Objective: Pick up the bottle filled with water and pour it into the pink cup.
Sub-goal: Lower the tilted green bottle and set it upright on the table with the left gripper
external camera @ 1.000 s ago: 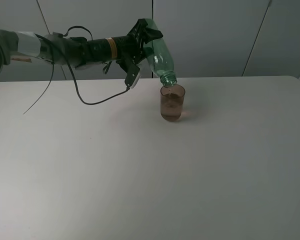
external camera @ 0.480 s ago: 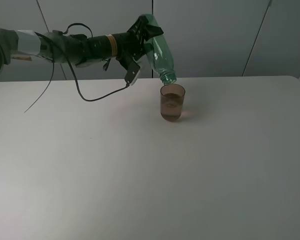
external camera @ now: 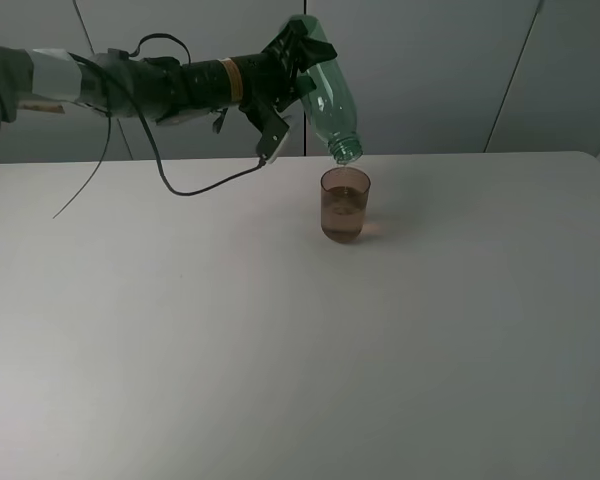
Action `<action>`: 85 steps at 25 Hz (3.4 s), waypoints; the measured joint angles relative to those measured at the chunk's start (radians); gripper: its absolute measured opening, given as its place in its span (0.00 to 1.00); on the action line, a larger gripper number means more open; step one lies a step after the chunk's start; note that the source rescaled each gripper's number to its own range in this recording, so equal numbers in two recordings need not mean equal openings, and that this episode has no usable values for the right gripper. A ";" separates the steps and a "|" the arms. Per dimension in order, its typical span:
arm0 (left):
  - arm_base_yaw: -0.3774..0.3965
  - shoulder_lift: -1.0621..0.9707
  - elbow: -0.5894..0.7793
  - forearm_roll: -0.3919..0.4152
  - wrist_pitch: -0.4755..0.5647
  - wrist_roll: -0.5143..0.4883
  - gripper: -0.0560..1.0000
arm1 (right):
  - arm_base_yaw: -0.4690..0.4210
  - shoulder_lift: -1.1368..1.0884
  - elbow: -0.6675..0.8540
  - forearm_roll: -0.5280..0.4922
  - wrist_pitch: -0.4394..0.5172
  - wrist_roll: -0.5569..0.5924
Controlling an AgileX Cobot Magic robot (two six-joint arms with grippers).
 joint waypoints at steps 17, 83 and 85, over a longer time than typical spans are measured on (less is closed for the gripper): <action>0.048 -0.039 0.228 -0.163 0.002 -0.632 0.05 | 0.000 0.000 0.000 0.000 0.000 0.000; 0.185 -0.194 1.055 -1.102 -0.416 -1.184 0.05 | 0.000 0.000 0.000 0.000 0.000 0.000; 0.185 -0.194 1.055 -1.102 -0.410 -1.184 0.05 | 0.000 0.000 0.000 0.000 0.000 0.000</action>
